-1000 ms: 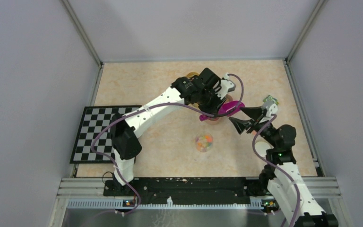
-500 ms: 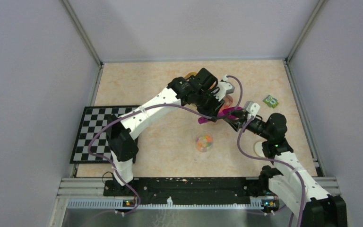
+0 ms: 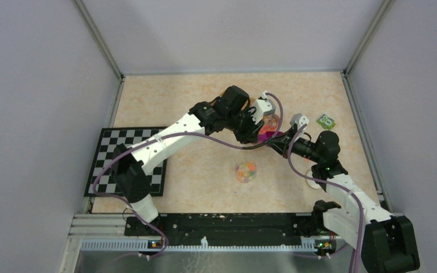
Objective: Pack the candies
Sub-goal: Adjust the spatula.
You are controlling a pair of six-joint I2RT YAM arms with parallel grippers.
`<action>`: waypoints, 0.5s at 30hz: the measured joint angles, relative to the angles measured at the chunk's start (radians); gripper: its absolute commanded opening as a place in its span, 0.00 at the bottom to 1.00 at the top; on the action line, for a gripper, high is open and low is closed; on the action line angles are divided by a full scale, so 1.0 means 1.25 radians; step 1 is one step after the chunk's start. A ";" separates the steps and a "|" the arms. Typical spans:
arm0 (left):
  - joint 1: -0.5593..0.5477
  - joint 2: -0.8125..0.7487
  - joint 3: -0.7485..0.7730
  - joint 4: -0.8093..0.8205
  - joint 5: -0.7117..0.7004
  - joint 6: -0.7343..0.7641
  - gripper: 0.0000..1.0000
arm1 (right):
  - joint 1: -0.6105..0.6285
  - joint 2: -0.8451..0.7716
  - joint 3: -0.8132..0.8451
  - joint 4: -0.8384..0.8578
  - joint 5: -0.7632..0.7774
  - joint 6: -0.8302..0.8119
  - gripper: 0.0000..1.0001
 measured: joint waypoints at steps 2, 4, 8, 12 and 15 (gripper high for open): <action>0.000 -0.013 -0.022 0.021 -0.002 0.012 0.10 | 0.001 0.011 -0.002 0.021 -0.001 0.026 0.00; 0.000 -0.016 -0.031 0.035 -0.002 0.024 0.18 | 0.001 0.013 -0.012 0.043 0.004 0.040 0.00; 0.000 -0.016 -0.042 0.044 0.005 0.045 0.29 | 0.001 0.013 -0.027 0.063 0.012 0.056 0.00; 0.000 -0.018 -0.058 0.059 0.013 0.078 0.36 | 0.001 0.013 -0.027 0.046 0.015 0.061 0.00; 0.000 -0.018 -0.074 0.072 0.020 0.101 0.41 | 0.001 0.013 -0.025 0.023 0.016 0.066 0.00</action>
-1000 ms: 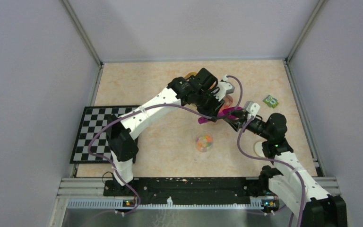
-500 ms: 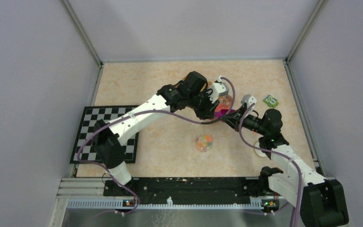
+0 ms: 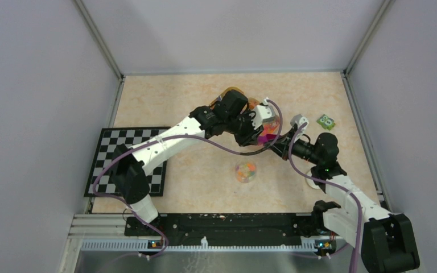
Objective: Pack the candies
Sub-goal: Adjust the spatula.
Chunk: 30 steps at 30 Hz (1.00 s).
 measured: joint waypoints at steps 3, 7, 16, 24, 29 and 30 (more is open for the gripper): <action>0.000 -0.010 -0.026 0.017 0.014 0.023 0.44 | 0.000 0.000 0.000 -0.016 -0.001 0.008 0.00; -0.001 -0.031 -0.052 0.039 0.023 0.049 0.40 | 0.000 0.002 0.008 -0.022 -0.008 0.016 0.00; 0.000 -0.045 -0.075 0.060 0.010 0.089 0.00 | 0.000 0.019 0.032 -0.053 -0.024 0.031 0.15; -0.002 -0.047 -0.109 0.142 -0.017 0.034 0.00 | -0.014 -0.044 0.057 -0.191 0.158 0.132 0.50; -0.025 -0.049 -0.153 0.255 -0.013 0.008 0.00 | -0.034 -0.178 0.058 -0.368 0.270 0.230 0.50; -0.030 -0.049 -0.160 0.269 -0.014 0.004 0.00 | -0.042 -0.199 0.058 -0.411 0.279 0.251 0.50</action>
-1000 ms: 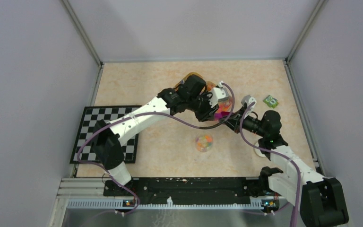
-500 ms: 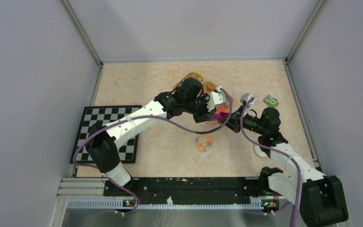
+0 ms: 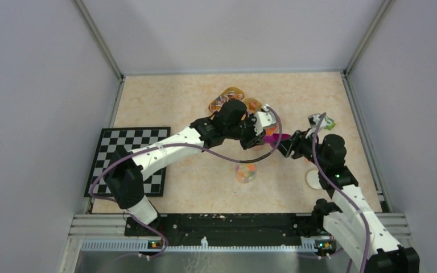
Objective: Pack the candies
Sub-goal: Adjust the spatula, then scoop the fake candies from the storage box.
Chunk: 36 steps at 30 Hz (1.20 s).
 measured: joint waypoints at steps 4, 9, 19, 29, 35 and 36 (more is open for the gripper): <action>-0.014 0.009 -0.011 0.037 -0.002 -0.016 0.00 | -0.025 -0.024 0.003 -0.081 0.007 0.051 0.60; -0.014 0.024 -0.035 0.037 -0.001 -0.040 0.00 | -0.066 -0.015 0.031 -0.162 0.067 0.056 0.67; -0.014 0.025 -0.063 0.038 0.027 -0.068 0.00 | -0.079 -0.020 0.138 -0.303 0.261 0.061 0.45; -0.074 0.054 -0.117 0.102 -0.014 -0.057 0.00 | -0.190 0.113 0.063 -0.268 0.309 0.102 0.43; -0.097 0.088 -0.131 0.157 -0.060 -0.040 0.00 | -0.298 0.196 0.022 -0.225 0.278 0.114 0.40; -0.097 0.095 -0.131 0.164 -0.065 -0.039 0.00 | -0.303 0.211 0.022 -0.213 0.275 0.114 0.39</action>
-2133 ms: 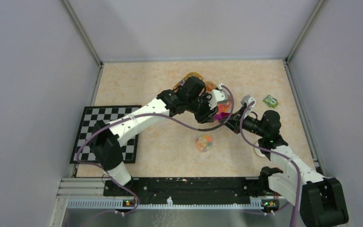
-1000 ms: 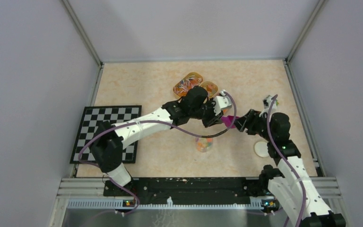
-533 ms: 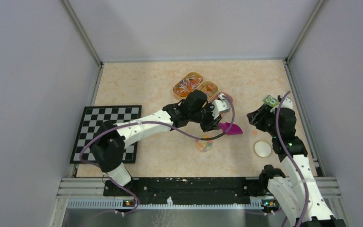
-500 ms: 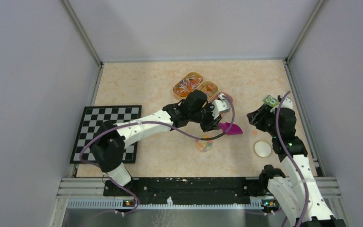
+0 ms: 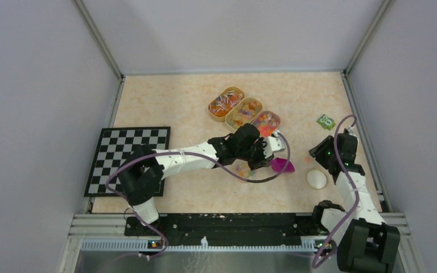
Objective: Pack the candies
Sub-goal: Scoop the fake candies from the storage box.
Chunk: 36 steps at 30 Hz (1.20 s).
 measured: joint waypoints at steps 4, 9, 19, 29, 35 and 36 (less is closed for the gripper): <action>-0.001 0.039 0.010 0.036 -0.019 0.006 0.00 | -0.003 0.076 0.000 0.052 -0.020 0.002 0.36; -0.004 0.065 0.026 0.058 -0.027 0.012 0.00 | -0.006 0.128 -0.004 0.088 -0.026 0.005 0.31; -0.011 0.086 0.033 0.081 -0.026 0.029 0.00 | -0.006 0.145 -0.035 0.130 -0.013 0.015 0.30; -0.015 0.099 0.058 0.066 -0.024 0.042 0.00 | -0.006 0.177 -0.047 0.174 -0.015 0.030 0.20; -0.017 0.100 0.062 0.063 -0.026 0.045 0.00 | -0.006 0.178 -0.074 0.213 -0.066 0.060 0.16; -0.017 0.100 0.063 0.062 -0.027 0.045 0.00 | -0.006 0.177 -0.078 0.218 -0.076 0.066 0.16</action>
